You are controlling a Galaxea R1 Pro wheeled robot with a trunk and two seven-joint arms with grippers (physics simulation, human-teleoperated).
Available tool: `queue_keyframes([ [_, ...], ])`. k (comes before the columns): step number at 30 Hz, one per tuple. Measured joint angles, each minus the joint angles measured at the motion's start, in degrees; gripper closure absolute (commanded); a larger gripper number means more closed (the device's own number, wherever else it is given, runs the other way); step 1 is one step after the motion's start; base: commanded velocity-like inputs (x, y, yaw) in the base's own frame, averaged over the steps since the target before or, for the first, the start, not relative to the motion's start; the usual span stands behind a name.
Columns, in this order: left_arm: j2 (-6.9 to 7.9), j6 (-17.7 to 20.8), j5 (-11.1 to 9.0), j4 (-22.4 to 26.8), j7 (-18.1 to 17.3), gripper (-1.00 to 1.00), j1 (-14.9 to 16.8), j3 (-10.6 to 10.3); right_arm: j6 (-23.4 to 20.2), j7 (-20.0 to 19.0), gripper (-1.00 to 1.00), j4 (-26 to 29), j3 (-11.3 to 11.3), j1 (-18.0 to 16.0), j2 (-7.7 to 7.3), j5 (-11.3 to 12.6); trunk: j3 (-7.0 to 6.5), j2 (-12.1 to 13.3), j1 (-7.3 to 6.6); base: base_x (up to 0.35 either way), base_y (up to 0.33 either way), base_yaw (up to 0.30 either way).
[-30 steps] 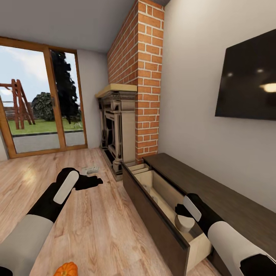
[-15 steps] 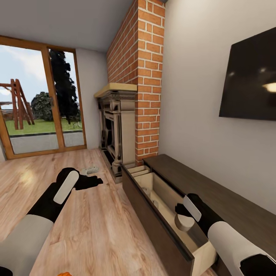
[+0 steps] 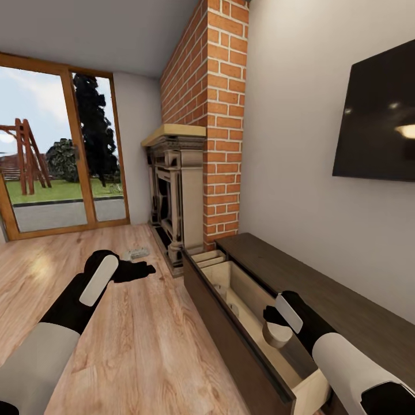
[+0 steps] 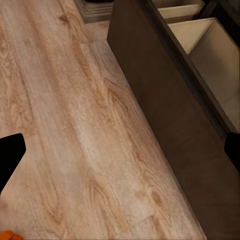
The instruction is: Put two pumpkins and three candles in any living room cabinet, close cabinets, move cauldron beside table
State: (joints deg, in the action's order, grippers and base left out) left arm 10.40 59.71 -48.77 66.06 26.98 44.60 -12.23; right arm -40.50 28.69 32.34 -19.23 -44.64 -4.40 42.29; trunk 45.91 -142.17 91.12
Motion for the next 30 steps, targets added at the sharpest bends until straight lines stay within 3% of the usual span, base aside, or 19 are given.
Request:
queue_keyframes([
  [3, 0.0, 0.0, 0.03, 0.51, 0.01, -1.0, 0.0, -0.01, -0.03, -0.02, 1.0, -0.01, 0.0, 0.01, 0.0, 0.03, 0.55, -1.03, 0.58, 0.002, 0.0, 0.0],
  [16, 0.01, 0.0, -0.03, 0.68, 0.02, -1.0, 0.0, -0.02, -0.02, -0.05, 1.0, -0.01, -0.08, -0.02, -0.02, -0.05, 3.43, -1.21, 0.92, 0.0, 0.0, 0.0],
  [21, 0.0, 0.05, -0.04, 0.75, 0.02, -1.0, 0.0, -0.02, -0.01, 0.0, 1.0, -0.37, -0.03, -0.01, -0.08, -0.14, 3.44, -1.22, 0.92, 0.0, 0.0, 0.0],
  [30, 0.0, 0.06, 0.0, 0.85, 0.02, -1.0, 0.0, -0.02, -0.02, 0.01, 1.0, -0.69, 0.0, -0.02, -0.44, -0.24, 4.99, -1.31, 1.1, 0.0, 0.0, 0.0],
])
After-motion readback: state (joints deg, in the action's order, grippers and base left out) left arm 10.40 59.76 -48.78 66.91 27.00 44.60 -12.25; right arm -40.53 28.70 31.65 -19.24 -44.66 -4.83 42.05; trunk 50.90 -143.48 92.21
